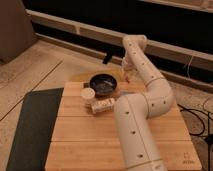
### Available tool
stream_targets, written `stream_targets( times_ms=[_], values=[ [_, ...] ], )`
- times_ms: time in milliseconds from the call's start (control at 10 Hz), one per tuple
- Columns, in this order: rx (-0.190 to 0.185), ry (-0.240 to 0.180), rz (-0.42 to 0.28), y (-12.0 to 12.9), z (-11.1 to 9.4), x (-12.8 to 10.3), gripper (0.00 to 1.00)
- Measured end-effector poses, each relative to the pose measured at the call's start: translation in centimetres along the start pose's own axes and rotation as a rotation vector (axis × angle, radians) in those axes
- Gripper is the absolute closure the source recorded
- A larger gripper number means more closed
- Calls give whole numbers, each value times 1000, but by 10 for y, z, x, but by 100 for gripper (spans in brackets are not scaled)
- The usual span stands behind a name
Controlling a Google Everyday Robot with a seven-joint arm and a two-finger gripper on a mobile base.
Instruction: Place the pepper on the white sponge
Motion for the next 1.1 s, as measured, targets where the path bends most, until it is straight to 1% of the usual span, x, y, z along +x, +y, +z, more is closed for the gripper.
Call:
stream_targets(
  times_ms=[300,400,500,600,800,1000,1100],
  values=[
    [0,1,-1,0,0,0,100],
    [8,11,-14,0,3,2,100],
    [26,31,-52,0,9,5,100],
    [59,54,-96,-1,16,6,100],
    [101,68,-133,-3,24,6,100],
    [106,56,-147,1,24,3,100],
    [103,37,-164,9,21,-1,100]
  ],
)
